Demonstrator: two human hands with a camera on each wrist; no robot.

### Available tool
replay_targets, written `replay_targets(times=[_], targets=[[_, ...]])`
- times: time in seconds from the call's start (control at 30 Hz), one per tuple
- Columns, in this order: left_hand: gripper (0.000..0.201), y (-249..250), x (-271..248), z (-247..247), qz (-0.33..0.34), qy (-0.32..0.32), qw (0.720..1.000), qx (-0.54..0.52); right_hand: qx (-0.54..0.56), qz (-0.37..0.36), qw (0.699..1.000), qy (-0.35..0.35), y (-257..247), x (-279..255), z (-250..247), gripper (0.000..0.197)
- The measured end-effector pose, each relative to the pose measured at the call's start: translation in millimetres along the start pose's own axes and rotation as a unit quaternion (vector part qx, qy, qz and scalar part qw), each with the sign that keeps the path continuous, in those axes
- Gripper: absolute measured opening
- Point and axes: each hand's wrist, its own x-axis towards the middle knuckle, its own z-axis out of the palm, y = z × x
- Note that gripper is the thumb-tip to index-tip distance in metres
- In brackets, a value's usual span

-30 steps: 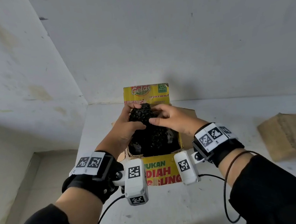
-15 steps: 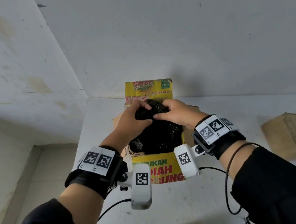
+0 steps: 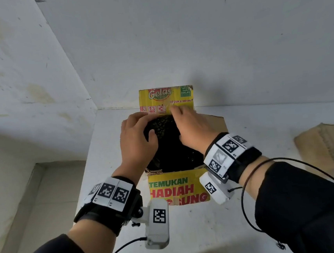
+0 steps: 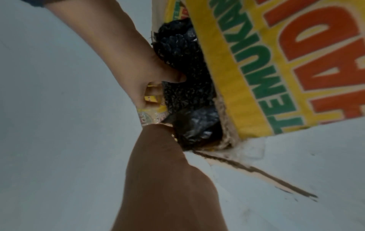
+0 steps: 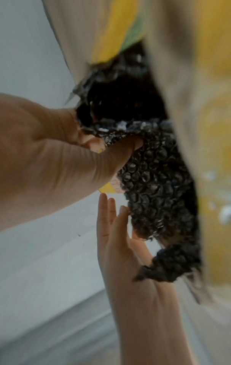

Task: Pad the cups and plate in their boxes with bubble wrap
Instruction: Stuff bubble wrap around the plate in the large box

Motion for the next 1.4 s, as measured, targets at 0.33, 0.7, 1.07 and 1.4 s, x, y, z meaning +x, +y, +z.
replay_targets(times=[0.33,0.7,1.07,1.4], targets=[[0.063,-21,-29,9,-0.044,-0.043,0.993,-0.097,-0.016,-0.16,0.977,-0.138,0,-18,37,0.061],[0.061,-26,-37,14,-0.071,-0.069,0.986,-0.132,0.06,-0.054,0.945,-0.318,-11,-8,35,0.068],[0.059,-29,-40,20,-0.065,-0.044,0.987,-0.14,0.016,0.006,0.958,-0.286,-19,-12,41,0.047],[0.058,-32,-41,22,-0.057,-0.043,0.987,-0.146,0.025,-0.017,0.958,-0.284,-16,-11,38,0.056]])
